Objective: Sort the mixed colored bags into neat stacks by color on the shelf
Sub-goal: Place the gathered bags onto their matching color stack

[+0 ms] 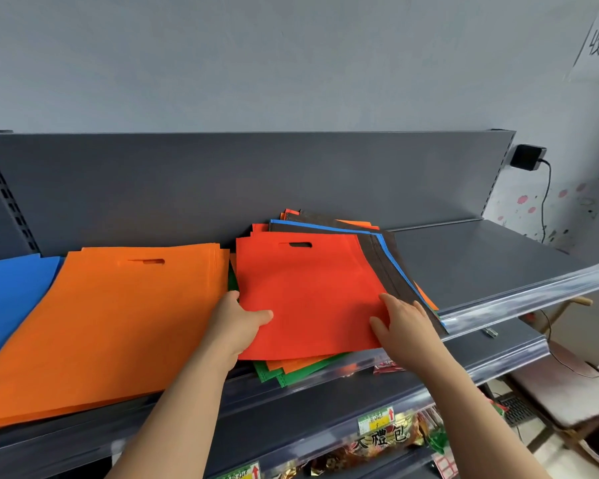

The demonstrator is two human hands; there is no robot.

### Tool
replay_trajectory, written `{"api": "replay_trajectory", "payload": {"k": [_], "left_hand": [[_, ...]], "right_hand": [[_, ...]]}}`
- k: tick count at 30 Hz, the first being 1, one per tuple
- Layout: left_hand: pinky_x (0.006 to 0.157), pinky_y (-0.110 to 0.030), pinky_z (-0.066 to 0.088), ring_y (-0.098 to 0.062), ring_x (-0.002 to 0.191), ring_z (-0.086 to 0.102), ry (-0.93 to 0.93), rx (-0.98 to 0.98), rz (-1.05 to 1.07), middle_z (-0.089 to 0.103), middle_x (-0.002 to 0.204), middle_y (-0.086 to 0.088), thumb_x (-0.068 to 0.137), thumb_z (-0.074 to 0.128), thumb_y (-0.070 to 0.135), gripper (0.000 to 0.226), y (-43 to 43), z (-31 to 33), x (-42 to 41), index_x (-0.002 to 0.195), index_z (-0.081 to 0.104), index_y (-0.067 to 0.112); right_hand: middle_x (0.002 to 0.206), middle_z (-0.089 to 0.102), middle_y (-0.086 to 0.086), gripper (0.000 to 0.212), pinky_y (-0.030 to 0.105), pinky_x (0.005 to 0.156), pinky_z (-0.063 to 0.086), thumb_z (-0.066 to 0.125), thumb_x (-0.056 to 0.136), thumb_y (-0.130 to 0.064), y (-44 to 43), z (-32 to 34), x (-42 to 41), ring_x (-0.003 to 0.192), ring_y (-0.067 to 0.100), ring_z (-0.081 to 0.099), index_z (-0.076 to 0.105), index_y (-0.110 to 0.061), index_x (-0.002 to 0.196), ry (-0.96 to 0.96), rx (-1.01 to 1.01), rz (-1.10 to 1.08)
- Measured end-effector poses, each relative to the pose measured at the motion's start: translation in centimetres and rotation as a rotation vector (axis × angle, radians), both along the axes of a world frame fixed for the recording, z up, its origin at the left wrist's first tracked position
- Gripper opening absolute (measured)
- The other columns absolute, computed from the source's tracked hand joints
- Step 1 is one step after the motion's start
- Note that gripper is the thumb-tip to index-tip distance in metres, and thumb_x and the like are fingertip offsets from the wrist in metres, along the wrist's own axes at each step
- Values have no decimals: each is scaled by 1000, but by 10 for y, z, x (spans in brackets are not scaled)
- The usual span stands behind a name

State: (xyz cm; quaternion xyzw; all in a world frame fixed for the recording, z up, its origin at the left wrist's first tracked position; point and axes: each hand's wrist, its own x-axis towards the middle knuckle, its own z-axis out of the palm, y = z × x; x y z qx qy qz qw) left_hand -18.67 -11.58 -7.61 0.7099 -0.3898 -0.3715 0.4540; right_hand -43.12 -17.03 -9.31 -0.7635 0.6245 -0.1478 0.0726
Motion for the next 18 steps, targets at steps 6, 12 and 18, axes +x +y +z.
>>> {"api": "replay_trajectory", "payload": {"k": [6, 12, 18], "left_hand": [[85, -39, 50, -23, 103, 56, -143, -94, 55, 53, 123, -2, 81, 73, 12, 68, 3, 3, -1, 139, 39, 19], [78, -27, 47, -12, 101, 59, 7, -236, 10, 60, 110, 11, 87, 65, 7, 46, 17, 11, 3, 123, 48, 29], [85, -30, 49, -6, 101, 60, -19, -282, 1, 62, 109, 16, 88, 64, 10, 45, 41, 18, 26, 119, 47, 38]], "right_hand": [[133, 53, 3, 51, 43, 117, 15, 43, 94, -29, -1, -1, 4, 126, 22, 46, 35, -12, 141, -12, 2, 6], [117, 58, 7, 33, 45, 107, 28, 41, 93, -38, 0, 0, 18, 115, 29, 50, 49, -13, 111, -21, 32, -49], [127, 51, 15, 51, 37, 97, 38, 54, 91, -30, 11, 15, 47, 115, 31, 51, 41, -11, 137, -303, 3, -28]]}}
